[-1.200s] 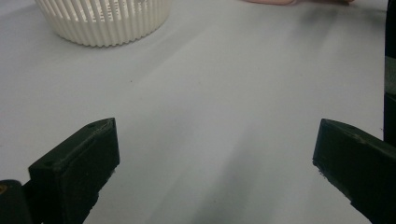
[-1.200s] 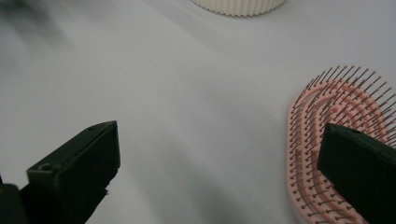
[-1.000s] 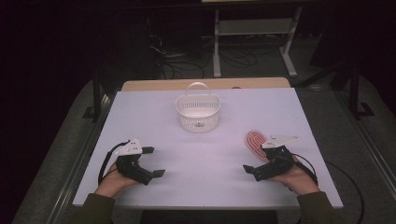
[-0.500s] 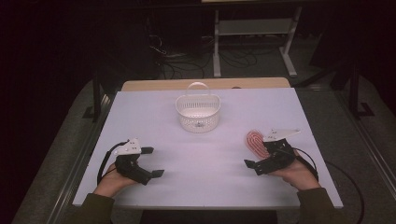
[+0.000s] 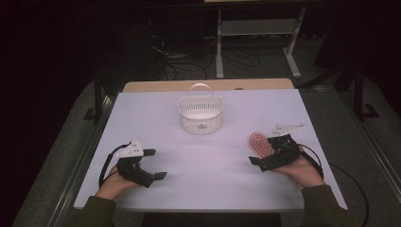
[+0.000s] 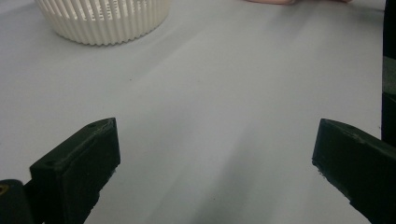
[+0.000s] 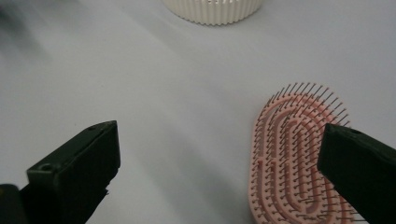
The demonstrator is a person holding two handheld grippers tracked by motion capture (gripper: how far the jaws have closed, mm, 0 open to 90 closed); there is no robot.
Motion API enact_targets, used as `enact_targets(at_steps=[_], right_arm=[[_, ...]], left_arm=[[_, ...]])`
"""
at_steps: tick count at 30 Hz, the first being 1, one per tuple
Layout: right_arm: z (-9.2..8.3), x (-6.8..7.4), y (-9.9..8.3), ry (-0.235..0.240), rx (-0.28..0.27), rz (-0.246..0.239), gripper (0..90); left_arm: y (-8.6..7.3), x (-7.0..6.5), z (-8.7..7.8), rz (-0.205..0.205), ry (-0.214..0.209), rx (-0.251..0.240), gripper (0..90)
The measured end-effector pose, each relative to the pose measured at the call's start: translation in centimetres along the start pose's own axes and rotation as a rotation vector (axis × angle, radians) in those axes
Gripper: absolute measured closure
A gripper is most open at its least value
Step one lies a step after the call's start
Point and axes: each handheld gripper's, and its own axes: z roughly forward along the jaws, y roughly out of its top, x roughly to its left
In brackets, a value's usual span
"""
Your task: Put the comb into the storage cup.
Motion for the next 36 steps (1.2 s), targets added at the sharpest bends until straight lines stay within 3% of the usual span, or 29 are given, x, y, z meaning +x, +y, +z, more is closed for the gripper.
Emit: enact_targets(at_steps=[24, 36], right_arm=[[-1.0, -3.3, -0.1, -0.074, 0.004, 0.045, 0.0], [-1.6, -4.0, -0.9, -0.114, 0.011, 0.074, 0.0]], left_arm=[[0.0, 0.1, -0.2, -0.01, 0.006, -0.01, 0.9], [0.1, 0.1, -0.2, -0.012, 0.006, -0.013, 0.9]])
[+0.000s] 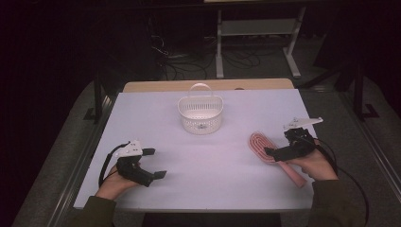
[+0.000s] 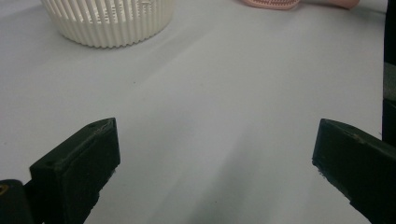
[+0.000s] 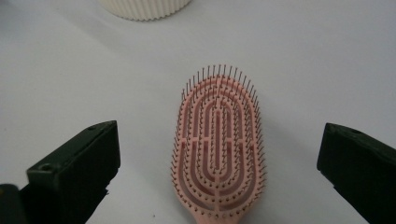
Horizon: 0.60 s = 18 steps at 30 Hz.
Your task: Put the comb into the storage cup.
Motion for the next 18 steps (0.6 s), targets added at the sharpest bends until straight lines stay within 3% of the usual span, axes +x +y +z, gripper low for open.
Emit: enact_targets(at_steps=[18], right_arm=[[0.03, -0.11, -0.85, -0.024, 0.065, -0.005, 0.0]], left_arm=[[0.01, 0.0, 0.0, -0.001, 0.0, 0.0, 0.9]])
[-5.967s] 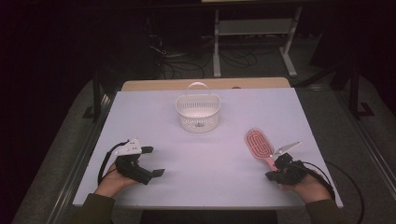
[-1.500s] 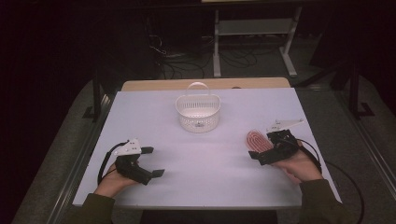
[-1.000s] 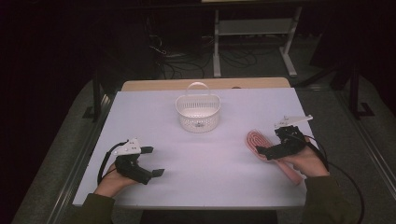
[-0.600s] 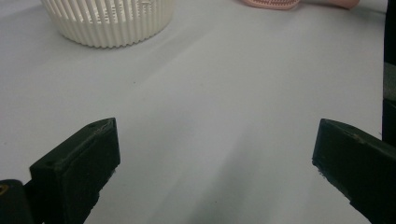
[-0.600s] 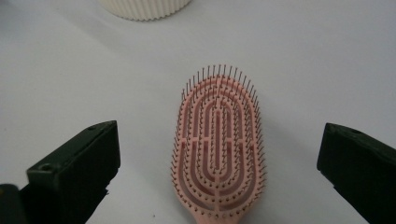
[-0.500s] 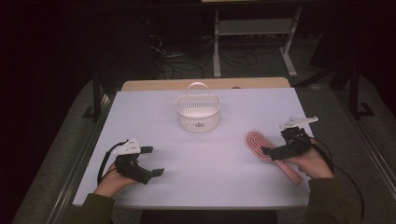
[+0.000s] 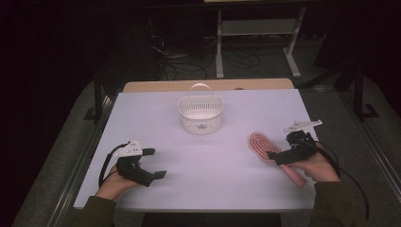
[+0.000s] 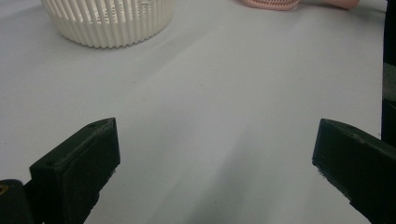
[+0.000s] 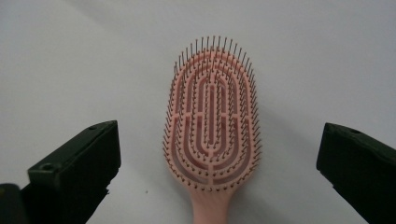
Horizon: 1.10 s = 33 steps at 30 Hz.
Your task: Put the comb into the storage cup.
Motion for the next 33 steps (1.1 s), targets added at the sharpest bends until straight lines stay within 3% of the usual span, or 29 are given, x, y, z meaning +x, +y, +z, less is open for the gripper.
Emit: enact_targets(at_steps=[14, 33], right_arm=[[0.4, -0.1, -0.7, 0.01, 0.051, 0.019, 0.0], [0.7, -0.2, -1.5, -0.021, 0.123, 0.018, 4.9]], left_arm=[[0.0, 0.0, 0.1, 0.002, -0.002, 0.0, 0.9], [0.0, 0.0, 0.1, 0.001, -0.001, 0.0, 0.9]])
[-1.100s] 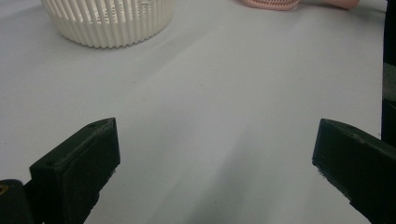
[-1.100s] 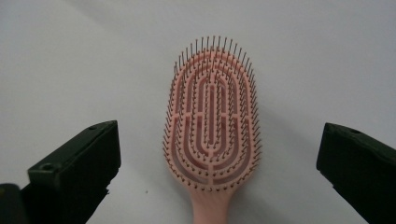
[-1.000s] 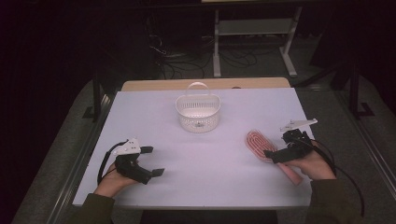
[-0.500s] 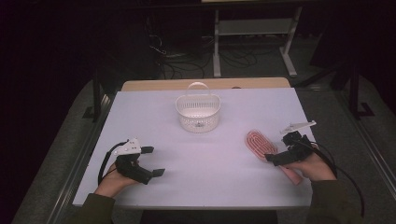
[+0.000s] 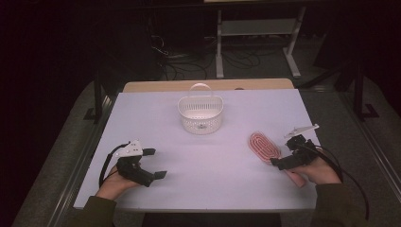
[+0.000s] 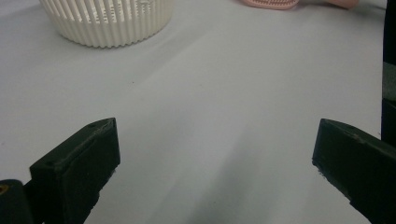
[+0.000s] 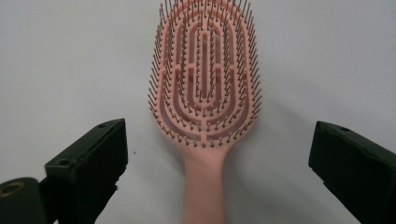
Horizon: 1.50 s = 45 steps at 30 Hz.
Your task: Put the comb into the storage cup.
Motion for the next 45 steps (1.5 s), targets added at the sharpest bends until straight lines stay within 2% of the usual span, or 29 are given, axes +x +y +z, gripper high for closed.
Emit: enact_targets(at_steps=[5, 22, 32, 39, 45], right_arm=[[0.18, 0.12, -0.13, -0.012, 0.023, -0.009, 6.0], [0.63, 0.48, -0.5, -0.01, 0.091, -0.036, 13.1], [0.83, 0.54, -0.66, -0.004, 0.115, -0.029, 16.5], [0.92, 0.58, -0.76, -0.005, 0.128, -0.033, 21.4], [0.8, 0.5, -0.79, -0.002, 0.127, -0.024, 29.1]], left_arm=[[0.0, 0.01, -0.02, -0.001, 0.0, 0.0, 0.9], [0.0, -0.01, -0.04, 0.0, 0.001, -0.001, 0.9], [0.0, 0.03, -0.09, 0.0, 0.002, 0.0, 0.9], [0.01, 0.05, -0.13, 0.004, 0.006, 0.001, 0.9], [0.0, 0.06, -0.14, 0.002, 0.007, 0.001, 0.9]])
